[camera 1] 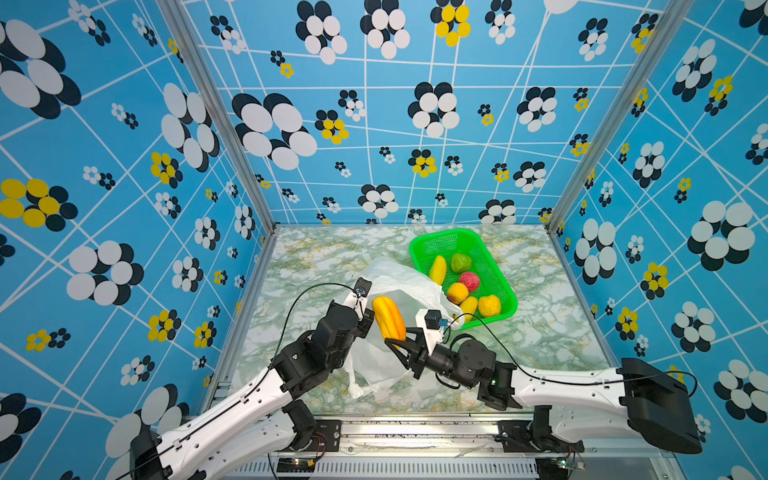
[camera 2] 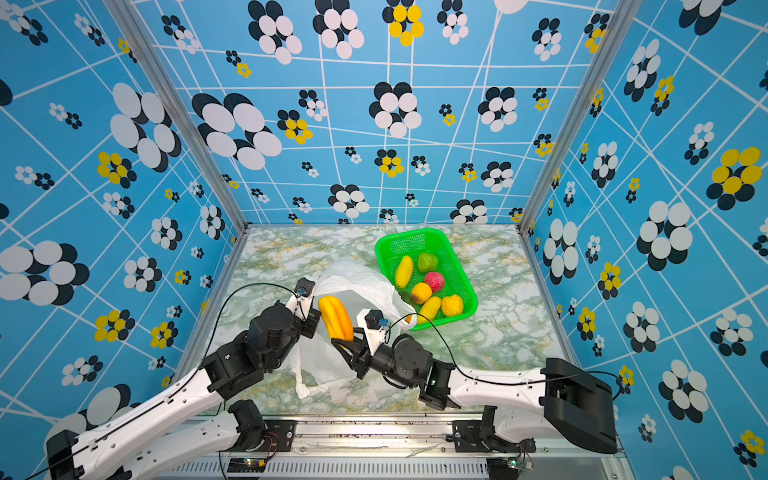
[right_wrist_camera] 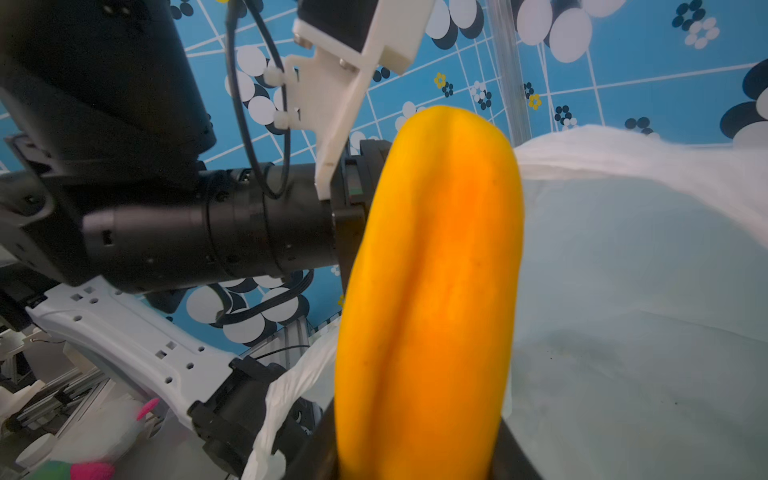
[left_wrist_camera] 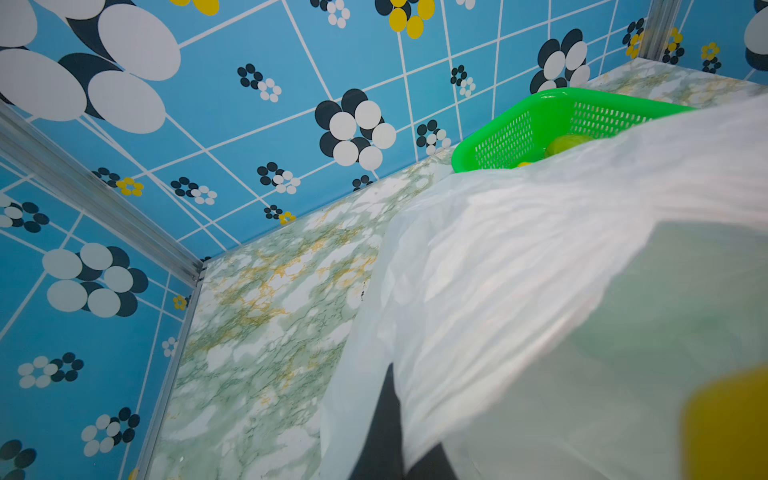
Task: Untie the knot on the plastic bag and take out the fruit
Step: 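Lift the orange papaya up out of the bag with the right gripper, then drop the papaya into the basket with the right gripper while the left releases the bag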
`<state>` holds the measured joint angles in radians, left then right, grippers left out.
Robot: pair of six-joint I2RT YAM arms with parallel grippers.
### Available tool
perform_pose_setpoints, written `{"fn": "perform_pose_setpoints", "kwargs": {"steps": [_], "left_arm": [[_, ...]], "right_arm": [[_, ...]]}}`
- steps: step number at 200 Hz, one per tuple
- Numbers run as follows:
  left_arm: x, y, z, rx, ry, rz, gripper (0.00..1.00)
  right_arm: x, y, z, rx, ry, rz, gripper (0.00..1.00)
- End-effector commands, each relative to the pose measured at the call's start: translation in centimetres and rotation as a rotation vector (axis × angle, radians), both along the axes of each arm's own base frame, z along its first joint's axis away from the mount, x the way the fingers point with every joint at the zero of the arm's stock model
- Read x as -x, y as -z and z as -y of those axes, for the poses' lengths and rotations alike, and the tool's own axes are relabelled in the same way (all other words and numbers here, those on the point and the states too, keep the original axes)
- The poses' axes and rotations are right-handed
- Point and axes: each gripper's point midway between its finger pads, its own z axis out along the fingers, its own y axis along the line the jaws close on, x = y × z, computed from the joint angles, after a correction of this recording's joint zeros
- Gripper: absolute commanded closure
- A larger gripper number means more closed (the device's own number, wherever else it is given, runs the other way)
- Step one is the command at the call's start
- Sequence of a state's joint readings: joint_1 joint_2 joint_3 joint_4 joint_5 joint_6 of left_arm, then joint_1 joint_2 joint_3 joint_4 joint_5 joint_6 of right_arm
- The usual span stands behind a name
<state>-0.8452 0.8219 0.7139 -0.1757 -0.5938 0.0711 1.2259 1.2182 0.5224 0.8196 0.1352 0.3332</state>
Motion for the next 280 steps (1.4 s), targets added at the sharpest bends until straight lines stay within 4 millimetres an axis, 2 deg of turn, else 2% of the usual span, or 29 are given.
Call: {"fn": "perform_pose_setpoints", "kwargs": {"steps": [1, 27, 56, 71, 88, 101, 109, 132, 151, 173, 196, 219, 239, 262, 280], "left_arm": [[-0.3, -1.1, -0.8, -0.001, -0.058, 0.017, 1.00], [-0.4, -1.2, -1.3, -0.010, -0.084, 0.025, 1.00], [-1.0, -1.3, -2.1, -0.093, -0.128, 0.090, 1.00], [-1.3, -2.5, -3.0, -0.109, -0.174, 0.135, 1.00], [-1.6, -3.6, -2.0, -0.096, -0.091, 0.217, 1.00], [-2.0, -3.5, -0.8, -0.164, 0.041, 0.299, 1.00], [-2.5, -3.8, -1.0, -0.184, 0.055, 0.360, 1.00], [-4.6, -5.0, -3.3, -0.113, 0.051, 0.385, 1.00], [-6.6, -6.5, -5.1, -0.061, 0.047, 0.380, 1.00], [-7.5, -8.3, -6.1, -0.068, 0.038, 0.401, 1.00], [-7.2, -9.8, -6.2, -0.065, 0.043, 0.453, 1.00], [-6.4, -10.5, -6.0, -0.045, 0.064, 0.489, 1.00], [-6.2, -9.3, -6.0, -0.031, 0.064, 0.458, 1.00], [-6.6, -6.3, -6.2, -0.015, 0.041, 0.386, 1.00], [-6.9, -4.4, -6.6, 0.011, 0.007, 0.322, 1.00]], "right_arm": [[1.0, -1.9, 1.6, -0.017, -0.013, 0.068, 0.62], [0.6, -4.0, 4.8, -0.034, 0.078, 0.125, 0.63], [-2.3, -5.7, 9.8, -0.017, 0.336, 0.154, 0.65], [-4.0, -5.9, 12.0, -0.006, 0.441, 0.147, 0.62], [-6.3, -6.0, 14.2, 0.018, 0.564, 0.111, 0.65], [-7.7, -6.2, 15.9, 0.028, 0.647, 0.083, 0.67], [-8.4, -6.4, 16.8, 0.036, 0.687, 0.064, 0.67], [-10.2, -5.7, 19.7, 0.072, 0.810, -0.014, 0.66], [-11.6, -4.2, 22.5, 0.096, 0.919, -0.099, 0.65], [-12.6, -2.5, 25.1, 0.083, 1.007, -0.174, 0.64], [-13.8, -0.8, 25.8, 0.078, 1.010, -0.237, 0.64], [-15.5, 0.8, 25.4, 0.098, 0.984, -0.306, 0.63], [-17.4, 2.6, 24.5, 0.125, 0.952, -0.385, 0.64], [-19.7, 5.2, 23.2, 0.186, 0.924, -0.486, 0.64], [-21.5, 7.2, 22.0, 0.220, 0.884, -0.561, 0.75]]}}
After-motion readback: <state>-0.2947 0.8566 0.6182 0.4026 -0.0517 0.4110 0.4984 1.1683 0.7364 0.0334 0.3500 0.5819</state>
